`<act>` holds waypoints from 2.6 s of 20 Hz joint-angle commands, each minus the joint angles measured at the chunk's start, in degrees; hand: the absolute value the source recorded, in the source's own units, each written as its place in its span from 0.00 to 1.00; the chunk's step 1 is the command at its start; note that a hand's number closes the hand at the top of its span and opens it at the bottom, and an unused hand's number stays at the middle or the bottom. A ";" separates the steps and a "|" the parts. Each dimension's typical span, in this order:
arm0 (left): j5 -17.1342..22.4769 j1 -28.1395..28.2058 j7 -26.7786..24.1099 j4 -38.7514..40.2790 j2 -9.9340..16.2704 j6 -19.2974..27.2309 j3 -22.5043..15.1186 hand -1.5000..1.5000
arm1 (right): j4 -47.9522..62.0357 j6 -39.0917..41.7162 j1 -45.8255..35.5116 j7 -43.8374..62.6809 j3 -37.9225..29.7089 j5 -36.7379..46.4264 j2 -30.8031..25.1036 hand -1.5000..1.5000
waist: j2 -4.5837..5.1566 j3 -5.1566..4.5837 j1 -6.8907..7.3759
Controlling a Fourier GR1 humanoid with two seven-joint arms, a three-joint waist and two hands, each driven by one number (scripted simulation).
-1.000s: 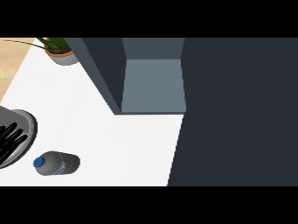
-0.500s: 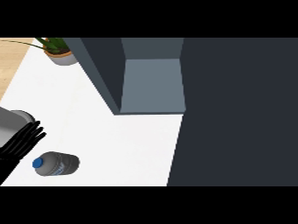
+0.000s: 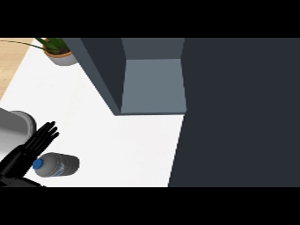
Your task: Pick up the bottled water, place it into the cabinet and close the cabinet
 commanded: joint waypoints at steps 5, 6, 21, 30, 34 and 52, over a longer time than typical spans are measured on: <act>-2.47 -2.16 -15.76 12.50 2.69 -1.20 -2.67 0.00 | -9.51 -1.12 2.38 4.23 1.01 3.90 -2.91 0.00 | -0.10 0.00 -0.20; -4.75 -3.11 -17.69 14.51 -0.17 2.62 -4.85 0.00 | -6.39 -1.61 2.42 1.63 0.39 4.14 -2.56 0.00 | -0.02 -0.01 -0.39; -2.58 -11.70 -26.05 28.12 -1.66 4.71 -8.26 1.00 | -3.64 -3.16 1.52 -1.30 1.91 2.81 -4.71 0.00 | 0.06 0.01 -0.49; -8.02 -11.03 -35.06 20.82 -1.38 13.81 -16.02 1.00 | -4.63 -5.01 -1.64 2.33 1.51 3.53 -5.11 0.00 | -0.16 -0.02 0.10; -6.93 -10.60 -33.30 18.91 -8.76 27.00 -15.01 1.00 | -6.37 -6.16 0.43 2.10 4.30 5.81 -5.68 0.00 | -0.31 0.01 -0.02; 23.18 -18.27 -13.56 6.98 -15.60 48.91 -31.98 1.00 | -4.44 -7.61 -2.00 2.33 4.01 4.34 -6.11 0.00 | -0.14 0.10 0.15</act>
